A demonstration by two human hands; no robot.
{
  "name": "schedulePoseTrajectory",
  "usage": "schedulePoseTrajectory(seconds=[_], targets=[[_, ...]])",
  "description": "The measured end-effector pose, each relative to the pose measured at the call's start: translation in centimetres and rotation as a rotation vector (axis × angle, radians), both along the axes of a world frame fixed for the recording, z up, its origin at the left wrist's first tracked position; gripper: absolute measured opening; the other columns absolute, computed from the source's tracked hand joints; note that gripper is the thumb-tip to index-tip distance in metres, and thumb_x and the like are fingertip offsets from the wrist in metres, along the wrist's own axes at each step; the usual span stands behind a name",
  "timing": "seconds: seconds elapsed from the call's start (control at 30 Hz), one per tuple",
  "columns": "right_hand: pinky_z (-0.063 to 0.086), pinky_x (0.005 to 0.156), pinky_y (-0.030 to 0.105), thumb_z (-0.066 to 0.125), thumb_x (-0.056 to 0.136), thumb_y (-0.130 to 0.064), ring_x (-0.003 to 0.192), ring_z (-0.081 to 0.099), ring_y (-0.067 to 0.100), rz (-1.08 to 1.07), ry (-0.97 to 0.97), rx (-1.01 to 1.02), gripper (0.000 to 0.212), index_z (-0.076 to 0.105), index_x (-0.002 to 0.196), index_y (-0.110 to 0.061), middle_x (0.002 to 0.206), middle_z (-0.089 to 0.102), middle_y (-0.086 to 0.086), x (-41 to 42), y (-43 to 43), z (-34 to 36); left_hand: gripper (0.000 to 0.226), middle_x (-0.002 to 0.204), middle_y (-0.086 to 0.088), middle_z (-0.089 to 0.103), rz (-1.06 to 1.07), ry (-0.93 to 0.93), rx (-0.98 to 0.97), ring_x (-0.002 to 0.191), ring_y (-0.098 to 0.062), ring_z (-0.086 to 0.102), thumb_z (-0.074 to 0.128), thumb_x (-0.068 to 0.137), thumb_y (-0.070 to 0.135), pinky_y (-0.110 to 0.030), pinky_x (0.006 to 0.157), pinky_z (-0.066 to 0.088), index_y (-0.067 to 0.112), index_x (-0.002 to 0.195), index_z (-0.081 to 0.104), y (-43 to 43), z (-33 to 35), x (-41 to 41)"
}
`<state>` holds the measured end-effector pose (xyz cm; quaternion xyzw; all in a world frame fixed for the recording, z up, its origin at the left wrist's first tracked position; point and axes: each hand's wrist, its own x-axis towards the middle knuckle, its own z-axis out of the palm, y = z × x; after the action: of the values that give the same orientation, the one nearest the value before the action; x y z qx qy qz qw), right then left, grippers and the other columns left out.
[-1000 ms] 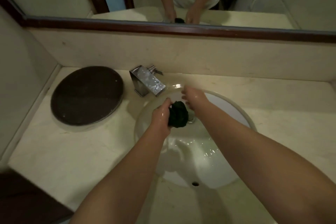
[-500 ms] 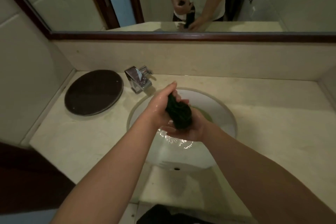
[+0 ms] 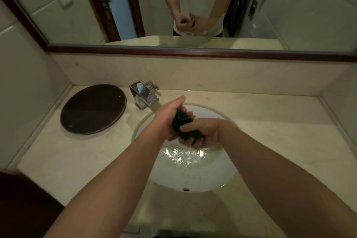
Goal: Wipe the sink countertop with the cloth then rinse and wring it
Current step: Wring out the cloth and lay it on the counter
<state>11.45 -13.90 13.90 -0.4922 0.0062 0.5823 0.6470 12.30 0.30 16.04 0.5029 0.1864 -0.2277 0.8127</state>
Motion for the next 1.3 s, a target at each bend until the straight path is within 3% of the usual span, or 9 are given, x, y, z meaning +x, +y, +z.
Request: schedulePoseTrajectory(seconds=[0.1, 0.33, 0.53, 0.7, 0.8, 0.9, 1.07, 1.17, 1.3], targets=[[0.027, 0.036, 0.015, 0.059, 0.089, -0.014, 0.047, 0.042, 0.006, 0.056, -0.172, -0.272, 0.007, 0.058, 0.091, -0.007, 0.064, 0.050, 0.000, 0.2, 1.6, 1.5, 0.032, 0.046, 0.003, 0.041, 0.035, 0.025, -0.026, 0.040, -0.014, 0.047, 0.061, 0.095, 0.031, -0.032, 0.064, 0.054, 0.018, 0.068, 0.049, 0.3, 0.2, 0.1], [0.026, 0.042, 0.023, 0.053, 0.087, -0.023, 0.048, 0.037, 0.015, 0.115, -0.485, -0.622, 0.013, 0.046, 0.081, -0.014, 0.063, 0.045, 0.003, -0.6, 4.4, 1.7, 0.045, 0.040, 0.005, 0.034, 0.147, 0.071, 0.194, 0.032, -0.010, 0.028, 0.053, 0.099, 0.029, -0.018, 0.035, 0.028, 0.019, 0.058, 0.037, 0.8, -0.7, 1.2], [0.045, 0.063, 0.034, 0.043, 0.096, -0.021, 0.071, 0.055, 0.027, 0.407, -1.271, -1.171, 0.028, 0.066, 0.099, -0.006, 0.077, 0.057, 0.006, -2.2, 6.8, 0.6, 0.036, 0.051, -0.001, 0.041, 0.255, 0.167, 0.261, 0.037, -0.014, 0.032, 0.054, 0.096, 0.025, -0.016, 0.038, 0.029, 0.014, 0.063, 0.045, 0.3, -1.9, 1.2], [0.051, 0.070, 0.036, 0.051, 0.093, -0.022, 0.085, 0.065, 0.028, 0.377, -1.086, -1.276, 0.026, 0.063, 0.113, -0.012, 0.085, 0.062, 0.006, -1.6, 6.6, -0.6, 0.031, 0.054, -0.003, 0.050, 0.269, 0.125, 0.334, 0.051, -0.020, 0.045, 0.053, 0.093, 0.027, -0.029, 0.058, 0.042, 0.011, 0.067, 0.052, 0.0, -2.6, 0.7], [0.060, 0.077, 0.037, 0.062, 0.092, -0.027, 0.077, 0.069, 0.020, -0.022, -0.676, -0.962, 0.028, 0.060, 0.113, -0.009, 0.091, 0.068, 0.006, -1.1, 4.6, -0.1, 0.032, 0.067, -0.005, 0.056, 0.037, -0.136, 0.389, 0.068, -0.022, 0.056, 0.055, 0.097, 0.031, -0.033, 0.068, 0.050, 0.012, 0.072, 0.052, 0.3, -1.8, 0.6], [0.061, 0.073, 0.039, 0.063, 0.091, -0.012, 0.090, 0.071, 0.030, -0.248, -0.327, -0.573, 0.035, 0.052, 0.122, -0.001, 0.104, 0.069, 0.014, -1.0, 1.9, 1.5, 0.018, 0.107, -0.008, 0.061, -0.236, -0.439, 0.567, 0.101, -0.023, 0.063, 0.064, 0.091, 0.021, -0.034, 0.084, 0.057, 0.016, 0.108, 0.057, 1.8, -0.5, -0.3], [0.033, 0.037, 0.014, 0.055, 0.093, -0.007, 0.053, 0.058, 0.009, -0.349, -0.216, -0.367, 0.012, 0.049, 0.103, -0.010, 0.074, 0.068, 0.004, -0.8, -0.1, 4.0, 0.078, 0.147, -0.017, 0.038, -0.628, -1.425, 1.151, 0.138, -0.031, 0.035, 0.060, 0.065, -0.007, -0.039, 0.111, 0.038, 0.012, 0.139, 0.045, 4.3, 0.7, -0.4], [0.018, 0.035, 0.012, 0.046, 0.095, -0.007, 0.044, 0.040, 0.004, -0.226, -0.227, -0.294, 0.009, 0.049, 0.090, -0.014, 0.063, 0.052, -0.001, -1.0, 0.0, 6.0, 0.071, 0.146, -0.023, 0.042, -0.710, -1.761, 1.476, 0.139, -0.042, 0.034, 0.060, 0.073, -0.007, -0.054, 0.113, 0.031, 0.014, 0.138, 0.042, 4.1, 0.8, 0.6], [0.009, 0.038, 0.015, 0.043, 0.097, -0.014, 0.039, 0.028, 0.003, -0.089, -0.239, -0.250, 0.023, 0.043, 0.075, -0.017, 0.052, 0.038, -0.007, -1.5, 1.1, 8.2, 0.032, 0.106, -0.023, 0.065, -0.467, -2.094, 1.323, 0.095, -0.038, 0.063, 0.056, 0.083, -0.001, -0.052, 0.090, 0.052, 0.007, 0.114, 0.050, 3.4, 2.3, 2.0]])
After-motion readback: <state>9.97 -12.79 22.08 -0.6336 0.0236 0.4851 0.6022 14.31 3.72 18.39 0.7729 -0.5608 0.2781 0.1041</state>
